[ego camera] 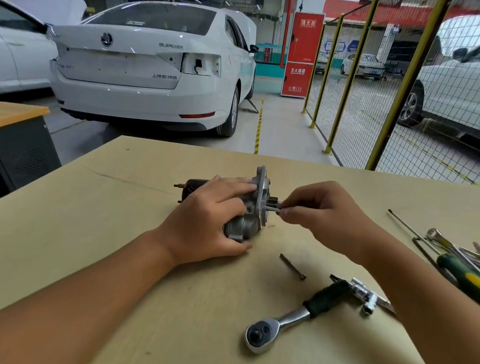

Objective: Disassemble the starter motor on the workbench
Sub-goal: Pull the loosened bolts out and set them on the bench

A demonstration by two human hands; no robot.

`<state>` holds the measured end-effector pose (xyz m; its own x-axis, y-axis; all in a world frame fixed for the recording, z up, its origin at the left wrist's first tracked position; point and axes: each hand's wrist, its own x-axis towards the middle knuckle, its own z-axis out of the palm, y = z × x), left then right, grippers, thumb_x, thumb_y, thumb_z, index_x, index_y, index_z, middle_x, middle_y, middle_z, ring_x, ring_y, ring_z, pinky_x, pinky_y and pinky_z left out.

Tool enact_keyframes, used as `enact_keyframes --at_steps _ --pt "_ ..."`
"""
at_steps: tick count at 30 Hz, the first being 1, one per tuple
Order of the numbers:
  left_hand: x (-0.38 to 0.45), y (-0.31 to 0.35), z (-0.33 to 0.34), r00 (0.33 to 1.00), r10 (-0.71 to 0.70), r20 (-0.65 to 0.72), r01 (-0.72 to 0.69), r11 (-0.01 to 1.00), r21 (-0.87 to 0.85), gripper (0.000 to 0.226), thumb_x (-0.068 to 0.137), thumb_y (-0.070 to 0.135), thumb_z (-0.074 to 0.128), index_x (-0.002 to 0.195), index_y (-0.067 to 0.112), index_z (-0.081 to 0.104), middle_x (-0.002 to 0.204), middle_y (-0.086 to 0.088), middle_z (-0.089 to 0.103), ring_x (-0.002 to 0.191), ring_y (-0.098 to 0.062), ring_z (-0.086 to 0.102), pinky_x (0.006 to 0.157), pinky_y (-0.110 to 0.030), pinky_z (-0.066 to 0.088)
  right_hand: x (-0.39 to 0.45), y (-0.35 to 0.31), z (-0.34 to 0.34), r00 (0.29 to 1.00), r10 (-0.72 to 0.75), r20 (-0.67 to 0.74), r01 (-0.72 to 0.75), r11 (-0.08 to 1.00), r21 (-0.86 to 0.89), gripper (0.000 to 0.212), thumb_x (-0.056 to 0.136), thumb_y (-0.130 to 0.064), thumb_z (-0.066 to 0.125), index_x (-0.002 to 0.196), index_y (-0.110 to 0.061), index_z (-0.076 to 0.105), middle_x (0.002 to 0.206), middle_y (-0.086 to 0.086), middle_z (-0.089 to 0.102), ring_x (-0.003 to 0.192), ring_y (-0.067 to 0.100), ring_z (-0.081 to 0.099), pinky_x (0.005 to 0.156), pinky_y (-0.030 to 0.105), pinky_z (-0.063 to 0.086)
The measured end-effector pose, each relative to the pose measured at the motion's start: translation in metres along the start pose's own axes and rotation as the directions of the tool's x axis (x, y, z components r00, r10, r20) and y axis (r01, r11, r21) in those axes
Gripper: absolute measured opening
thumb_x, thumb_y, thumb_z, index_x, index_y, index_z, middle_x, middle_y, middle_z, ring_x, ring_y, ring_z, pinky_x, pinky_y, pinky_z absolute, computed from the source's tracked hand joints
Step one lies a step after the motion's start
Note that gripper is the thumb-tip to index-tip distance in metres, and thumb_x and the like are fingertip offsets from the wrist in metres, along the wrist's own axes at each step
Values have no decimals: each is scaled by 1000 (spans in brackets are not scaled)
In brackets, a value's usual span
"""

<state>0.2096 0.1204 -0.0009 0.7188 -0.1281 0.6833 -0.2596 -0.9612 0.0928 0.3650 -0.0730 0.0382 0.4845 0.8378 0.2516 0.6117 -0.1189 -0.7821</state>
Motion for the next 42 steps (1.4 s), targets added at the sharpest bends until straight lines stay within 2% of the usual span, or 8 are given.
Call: enact_keyframes --at_steps 6,9,16,22,27,32,37,42 --pt "3 -1 0 1000 9 -17 -9 1000 -5 47 61 25 99 89 -3 72 130 -20 67 125 -35 63 99 -54 52 -1 3 7 999 -29 -15 28 999 -20 8 88 -16 74 85 -17 81 78 16 72 81 43 63 70 54 53" --pt "3 -2 1 1000 4 -18 -4 1000 -14 47 62 23 98 91 -1 71 130 -18 67 127 -32 62 101 -53 51 -1 5 14 997 -71 -9 70 996 -61 8 91 -17 73 92 -17 81 78 14 72 76 39 62 67 48 51" --pt "4 -3 0 999 39 -28 -41 998 -52 42 62 16 97 88 -2 70 130 -19 67 131 -29 60 109 -48 48 -2 -3 29 974 -192 -121 135 919 -371 8 91 -29 72 88 -24 77 66 -16 63 68 -3 56 57 11 35" --pt "1 -2 -4 998 -39 52 42 998 -53 67 66 27 92 124 7 64 143 -8 57 141 -21 48 118 -42 40 -1 -7 13 989 -122 -88 83 930 -358 14 87 -35 76 81 -23 76 59 -8 60 56 4 51 50 16 33" --pt "9 1 -10 917 -311 251 244 933 263 113 61 68 72 157 29 27 154 7 40 140 -18 41 118 -43 30 1 6 -4 977 -8 -214 -37 979 -203 14 85 -31 79 78 -20 77 54 -5 56 47 4 45 47 20 33" --pt "24 -3 -31 867 -321 381 280 947 160 114 50 58 77 154 30 40 132 14 42 111 -15 57 97 -33 50 2 11 -1 973 47 -225 -79 988 -135 12 85 -30 79 76 -22 77 53 -9 56 48 3 45 50 28 35" --pt "43 -15 -64 759 -366 539 462 886 -49 95 45 49 85 136 37 62 117 20 58 107 -2 62 95 -35 56 3 8 -1 969 53 -240 -56 998 -8 12 86 -32 78 78 -23 78 62 -3 63 50 3 48 49 25 38" --pt "58 -36 -78 716 -354 601 591 767 -252 68 47 41 85 112 26 76 102 1 76 94 -25 74 88 -46 59 5 8 -2 958 129 -257 -93 985 146 13 85 -27 79 75 -19 78 60 6 55 48 12 42 49 33 36"
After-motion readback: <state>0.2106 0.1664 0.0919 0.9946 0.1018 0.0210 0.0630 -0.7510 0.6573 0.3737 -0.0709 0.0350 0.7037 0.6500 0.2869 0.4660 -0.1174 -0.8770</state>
